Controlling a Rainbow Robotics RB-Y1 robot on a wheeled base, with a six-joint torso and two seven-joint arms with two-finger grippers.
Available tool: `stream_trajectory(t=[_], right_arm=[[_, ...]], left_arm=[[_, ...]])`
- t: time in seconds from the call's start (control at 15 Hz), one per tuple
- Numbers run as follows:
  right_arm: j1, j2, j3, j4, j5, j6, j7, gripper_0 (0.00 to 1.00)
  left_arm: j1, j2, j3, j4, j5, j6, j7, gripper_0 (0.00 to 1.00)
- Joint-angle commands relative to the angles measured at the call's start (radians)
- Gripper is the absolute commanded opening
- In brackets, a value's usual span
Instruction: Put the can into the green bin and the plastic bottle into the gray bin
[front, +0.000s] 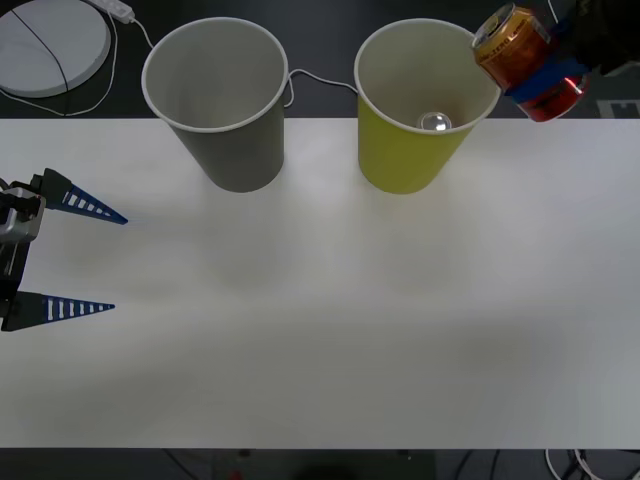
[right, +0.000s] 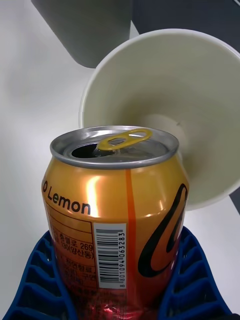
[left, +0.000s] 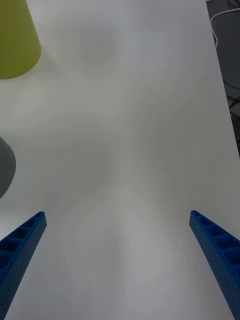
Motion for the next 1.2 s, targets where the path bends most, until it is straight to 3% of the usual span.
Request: stream_trajectory(t=[0.07,0.27,0.6,0.87,0.93,1.07,1.13,1.2], right_arm=[[-0.09,0.076,0.079,0.085,0.091,0.0,-0.001,0.0],[-0.14,0.156,0.117,0.166,0.173,0.028,-0.004,0.0],[-0.23,0.271,0.188,0.333,0.225,0.117,-0.001,0.0],[-0.27,0.3,0.227,0.367,0.268,0.16,-0.004,0.0],[-0.27,0.3,0.227,0.369,0.272,0.16,-0.001,0.13],[-0.268,0.3,0.227,0.367,0.272,0.158,0.005,0.8],[-0.268,0.3,0.227,0.367,0.272,0.157,0.006,1.0],[-0.268,0.3,0.227,0.367,0.272,0.149,0.009,1.0]], left_arm=[[0.0,0.0,0.0,0.0,0.0,0.0,0.0,1.0],[0.0,0.0,0.0,0.0,0.0,0.0,0.0,1.0],[0.0,0.0,0.0,0.0,0.0,0.0,0.0,1.0],[0.0,0.0,0.0,0.0,0.0,0.0,0.0,1.0],[0.0,0.0,0.0,0.0,0.0,0.0,0.0,1.0],[0.0,0.0,0.0,0.0,0.0,0.0,0.0,1.0],[0.0,0.0,0.0,0.0,0.0,0.0,0.0,1.0],[0.0,0.0,0.0,0.0,0.0,0.0,0.0,1.0]])
